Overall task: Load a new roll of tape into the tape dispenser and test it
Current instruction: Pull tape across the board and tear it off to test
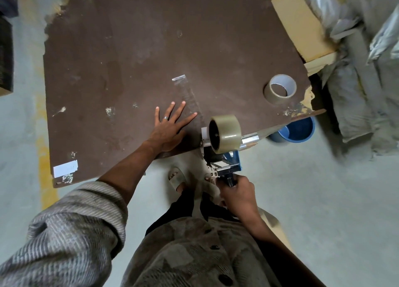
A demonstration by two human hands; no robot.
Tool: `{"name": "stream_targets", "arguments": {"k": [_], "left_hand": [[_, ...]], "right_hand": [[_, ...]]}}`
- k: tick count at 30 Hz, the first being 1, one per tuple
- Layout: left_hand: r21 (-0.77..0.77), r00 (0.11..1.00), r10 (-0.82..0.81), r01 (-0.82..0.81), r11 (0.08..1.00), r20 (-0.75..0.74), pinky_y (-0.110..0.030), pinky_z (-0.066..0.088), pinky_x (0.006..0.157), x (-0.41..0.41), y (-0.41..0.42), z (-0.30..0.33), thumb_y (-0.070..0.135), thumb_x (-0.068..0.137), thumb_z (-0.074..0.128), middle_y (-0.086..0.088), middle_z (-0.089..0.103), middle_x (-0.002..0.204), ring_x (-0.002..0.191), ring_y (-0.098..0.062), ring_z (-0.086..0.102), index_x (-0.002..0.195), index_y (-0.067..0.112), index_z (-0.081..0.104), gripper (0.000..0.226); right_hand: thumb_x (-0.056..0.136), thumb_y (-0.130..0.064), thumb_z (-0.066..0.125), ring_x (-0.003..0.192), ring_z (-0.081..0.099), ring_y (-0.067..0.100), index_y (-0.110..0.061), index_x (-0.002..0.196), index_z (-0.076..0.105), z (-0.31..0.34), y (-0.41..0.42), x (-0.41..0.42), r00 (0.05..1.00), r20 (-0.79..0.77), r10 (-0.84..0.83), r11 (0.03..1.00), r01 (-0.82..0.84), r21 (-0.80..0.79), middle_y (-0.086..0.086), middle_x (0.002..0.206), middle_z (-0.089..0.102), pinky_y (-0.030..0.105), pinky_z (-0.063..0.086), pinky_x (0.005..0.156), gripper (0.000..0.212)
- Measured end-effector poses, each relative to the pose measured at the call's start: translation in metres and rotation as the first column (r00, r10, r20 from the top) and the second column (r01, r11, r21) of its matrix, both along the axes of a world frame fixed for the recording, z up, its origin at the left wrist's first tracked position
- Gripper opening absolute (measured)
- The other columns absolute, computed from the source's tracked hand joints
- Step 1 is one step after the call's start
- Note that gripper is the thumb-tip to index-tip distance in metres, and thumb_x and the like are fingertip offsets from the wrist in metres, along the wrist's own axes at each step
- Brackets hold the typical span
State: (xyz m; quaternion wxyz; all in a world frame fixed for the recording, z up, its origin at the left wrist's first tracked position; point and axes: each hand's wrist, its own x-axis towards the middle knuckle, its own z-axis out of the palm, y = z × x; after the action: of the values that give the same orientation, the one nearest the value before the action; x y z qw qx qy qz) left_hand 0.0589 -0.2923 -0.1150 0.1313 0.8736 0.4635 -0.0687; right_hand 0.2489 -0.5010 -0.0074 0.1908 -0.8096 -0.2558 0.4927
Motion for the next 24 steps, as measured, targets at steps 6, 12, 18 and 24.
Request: {"name": "stream_targets", "arguments": {"k": [6,12,18,24], "left_hand": [[-0.009,1.000,-0.002,0.002,1.000,0.010,-0.071,-0.003,0.116,-0.001,0.000,0.001,0.043,0.103,0.028,0.005,-0.007,0.168,0.155,-0.031,-0.005,0.151,0.056,0.001,0.057],[-0.081,0.996,0.008,-0.001,0.997,0.087,-0.072,-0.006,0.114,-0.002,0.002,0.002,0.038,0.103,0.034,0.008,-0.007,0.168,0.155,-0.027,-0.010,0.153,0.053,0.007,0.059],[-0.194,0.959,0.132,-0.084,0.977,0.251,-0.063,-0.008,0.116,-0.003,0.003,0.013,0.041,0.088,0.035,0.011,0.005,0.168,0.155,-0.020,-0.002,0.158,0.039,0.004,0.076],[-0.609,0.555,0.582,-0.162,0.776,0.594,-0.030,0.030,0.120,-0.012,0.006,0.022,-0.007,0.068,0.046,-0.006,0.048,0.150,0.145,-0.015,0.038,0.156,0.017,0.026,0.093]], "right_hand": [[0.085,-0.028,0.074,0.063,0.075,0.024,-0.018,0.072,0.067,0.014,0.017,0.006,0.997,-0.044,-0.062,0.995,0.066,0.075,0.011,0.073,0.073,0.040,0.064,0.057,0.018],[0.079,-0.029,0.077,0.060,0.075,0.026,-0.018,0.087,0.073,0.021,0.036,0.012,0.994,-0.103,-0.026,0.989,0.041,0.143,0.009,0.071,0.075,0.048,0.064,0.061,0.014],[0.090,-0.019,0.075,0.057,0.075,0.021,-0.007,0.107,0.071,0.038,0.059,0.016,0.961,-0.266,-0.068,0.982,0.111,0.151,0.014,0.076,0.078,0.023,0.051,0.044,0.021],[0.089,-0.013,0.076,0.050,0.066,0.024,0.001,0.086,0.067,0.052,0.086,0.018,0.865,-0.480,-0.149,0.957,0.249,0.151,0.019,0.072,0.064,0.023,0.049,0.042,0.016]]}}
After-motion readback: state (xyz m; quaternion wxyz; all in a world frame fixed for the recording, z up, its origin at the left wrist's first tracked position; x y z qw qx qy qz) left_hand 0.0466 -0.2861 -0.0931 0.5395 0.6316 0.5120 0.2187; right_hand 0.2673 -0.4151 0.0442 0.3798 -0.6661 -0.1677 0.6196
